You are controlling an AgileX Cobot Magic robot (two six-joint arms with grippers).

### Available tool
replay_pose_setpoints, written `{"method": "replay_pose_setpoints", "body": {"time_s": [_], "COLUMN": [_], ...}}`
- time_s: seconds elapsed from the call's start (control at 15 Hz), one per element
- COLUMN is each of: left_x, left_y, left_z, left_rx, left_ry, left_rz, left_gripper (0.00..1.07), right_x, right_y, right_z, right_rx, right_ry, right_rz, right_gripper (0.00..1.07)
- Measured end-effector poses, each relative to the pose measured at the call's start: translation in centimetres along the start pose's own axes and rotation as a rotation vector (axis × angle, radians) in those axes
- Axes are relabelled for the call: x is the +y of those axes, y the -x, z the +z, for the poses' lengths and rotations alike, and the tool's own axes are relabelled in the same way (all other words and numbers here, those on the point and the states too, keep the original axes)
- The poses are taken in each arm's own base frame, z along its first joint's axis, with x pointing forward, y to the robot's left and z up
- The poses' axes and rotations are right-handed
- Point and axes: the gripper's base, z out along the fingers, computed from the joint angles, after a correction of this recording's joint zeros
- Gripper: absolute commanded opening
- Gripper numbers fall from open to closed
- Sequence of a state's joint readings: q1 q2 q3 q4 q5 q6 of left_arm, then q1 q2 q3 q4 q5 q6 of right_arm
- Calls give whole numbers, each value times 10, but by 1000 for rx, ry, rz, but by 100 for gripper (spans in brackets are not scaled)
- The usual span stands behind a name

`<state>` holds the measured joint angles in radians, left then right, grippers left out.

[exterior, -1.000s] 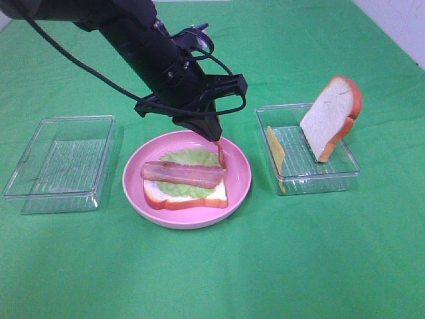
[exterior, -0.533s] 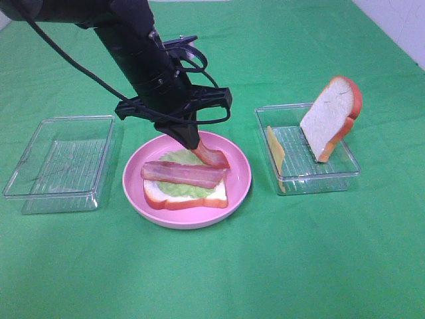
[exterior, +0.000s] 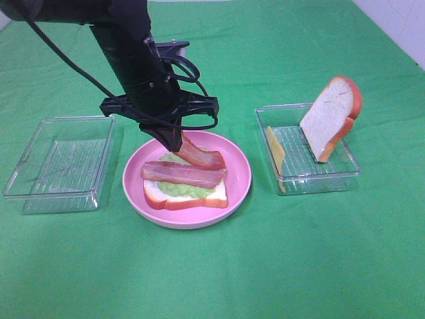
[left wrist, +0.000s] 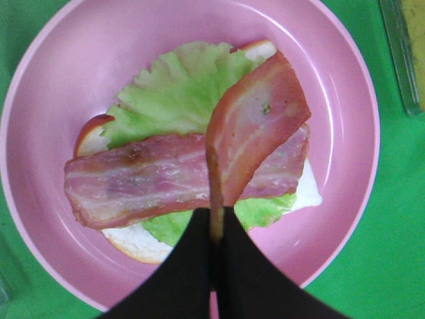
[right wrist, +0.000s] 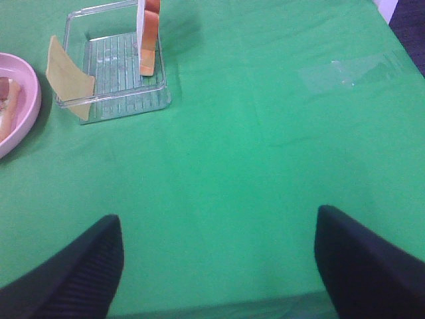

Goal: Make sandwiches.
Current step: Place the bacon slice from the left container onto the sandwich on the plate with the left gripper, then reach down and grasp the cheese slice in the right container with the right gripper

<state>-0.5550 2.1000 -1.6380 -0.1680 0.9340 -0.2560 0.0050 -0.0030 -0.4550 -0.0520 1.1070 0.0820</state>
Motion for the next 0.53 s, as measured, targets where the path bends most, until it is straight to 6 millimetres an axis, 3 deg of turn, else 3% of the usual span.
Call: {"method": "replay_pose_setpoints", "body": {"time_s": [0.07,0.13,0.2,0.27,0.33,0.47,0.53], "left_x": [0,1,1,2,2,3,4], "left_y": [0,-1,-1,-1,-1,-1,-1], "left_z": [2,6,8,9,9,9,9], "left_rx": [5,13,19,21,20,18,21], "left_ry": [2,5,7,8,13,25,30], "left_rz": [-1,-2,-5,-6,-12,-8,-9], "left_gripper": [3,12,28,52,83,102,102], "right_x": [0,0,0,0,0,0,0], "right_y": [0,0,0,0,0,0,0], "right_z": [0,0,0,0,0,0,0], "right_rx": [0,0,0,0,0,0,0], "right_ry": [0,0,0,0,0,0,0], "right_rz": [0,0,0,0,0,0,0], "right_gripper": [77,77,77,77,77,77,77]}}
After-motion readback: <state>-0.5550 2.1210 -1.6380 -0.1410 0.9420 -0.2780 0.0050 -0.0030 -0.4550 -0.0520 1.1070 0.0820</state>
